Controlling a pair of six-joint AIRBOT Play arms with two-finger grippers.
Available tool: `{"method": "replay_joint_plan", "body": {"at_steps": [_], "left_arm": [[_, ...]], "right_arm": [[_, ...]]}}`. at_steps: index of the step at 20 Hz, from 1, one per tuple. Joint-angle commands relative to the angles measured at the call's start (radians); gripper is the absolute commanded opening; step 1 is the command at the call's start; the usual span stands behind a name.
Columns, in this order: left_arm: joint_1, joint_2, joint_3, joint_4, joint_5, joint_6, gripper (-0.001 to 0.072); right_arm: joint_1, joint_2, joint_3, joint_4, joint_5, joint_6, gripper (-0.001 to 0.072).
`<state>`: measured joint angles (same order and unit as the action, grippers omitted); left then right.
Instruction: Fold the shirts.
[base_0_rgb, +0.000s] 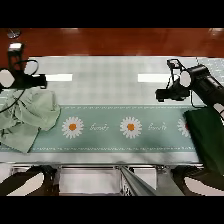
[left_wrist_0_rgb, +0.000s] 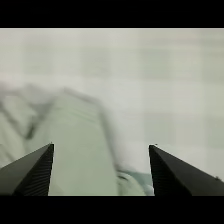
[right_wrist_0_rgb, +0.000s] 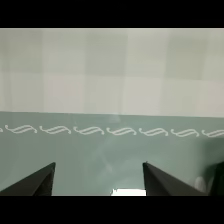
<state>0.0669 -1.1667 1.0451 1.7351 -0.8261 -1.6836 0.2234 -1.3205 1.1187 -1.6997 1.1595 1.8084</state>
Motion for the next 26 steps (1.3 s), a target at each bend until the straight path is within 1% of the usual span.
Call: {"method": "replay_joint_plan", "body": {"at_steps": [1, 3, 5, 8, 10, 11, 12, 13, 15, 16, 18, 19, 21, 23, 26], "left_arm": [[0.19, -0.061, 0.005, 0.15, 0.01, -0.102, 0.0701], [0.298, -0.13, 0.0, 0.143, -0.103, -0.123, 0.0701], [0.353, -0.174, -0.027, 0.099, -0.128, -0.124, 0.0701], [0.34, -0.219, -0.094, 0.083, -0.111, -0.124, 0.07], [0.319, -0.239, -0.113, 0.041, -0.121, -0.113, 0.0696], [0.311, -0.242, -0.112, -0.002, -0.132, -0.087, 0.0639], [0.307, -0.238, -0.104, -0.061, -0.148, -0.035, 0.0295], [0.306, -0.23, -0.083, -0.134, -0.166, 0.014, 0.0023], [0.306, -0.179, -0.008, -0.344, -0.177, 0.116, 0.0023], [0.306, -0.121, 0.043, -0.502, -0.165, 0.176, 0.0023], [0.304, 0.006, 0.132, -0.753, -0.117, 0.241, 0.0023], [0.297, 0.075, 0.181, -0.843, -0.099, 0.273, 0.0023], [0.272, 0.188, 0.277, -0.915, -0.098, 0.301, 0.0022], [0.224, 0.274, 0.36, -0.918, -0.098, 0.304, 0.0022], [0.119, 0.332, 0.466, -0.945, -0.098, 0.304, 0.0022]], "right_arm": [[0.002, 0.0, 0.001, 0.036, 0.053, -0.03, 0.0622], [0.002, 0.0, 0.001, 0.09, 0.032, -0.029, 0.0622], [0.002, 0.0, 0.001, 0.134, 0.005, -0.025, 0.0622], [0.002, 0.0, 0.001, 0.18, -0.008, -0.005, 0.0622], [0.01, 0.001, 0.001, 0.184, -0.008, -0.003, 0.0622], [0.009, 0.003, 0.001, 0.184, -0.008, -0.003, 0.0622], [0.009, 0.009, 0.002, 0.192, -0.008, -0.002, 0.0622], [0.009, 0.024, 0.002, 0.192, -0.009, -0.002, 0.0622], [0.009, 0.082, 0.002, 0.187, -0.02, 0.004, 0.0622], [0.008, 0.124, 0.002, 0.167, -0.027, 0.014, 0.0622], [0.008, 0.239, 0.002, 0.106, -0.038, 0.052, 0.0621], [0.008, 0.296, 0.002, 0.08, -0.038, 0.068, 0.0621], [0.009, 0.42, 0.002, 0.055, -0.037, 0.073, 0.0621], [0.009, 0.525, 0.002, 0.056, -0.036, 0.073, 0.0621], [0.009, 0.662, 0.002, 0.056, -0.026, 0.079, 0.0621]]}}
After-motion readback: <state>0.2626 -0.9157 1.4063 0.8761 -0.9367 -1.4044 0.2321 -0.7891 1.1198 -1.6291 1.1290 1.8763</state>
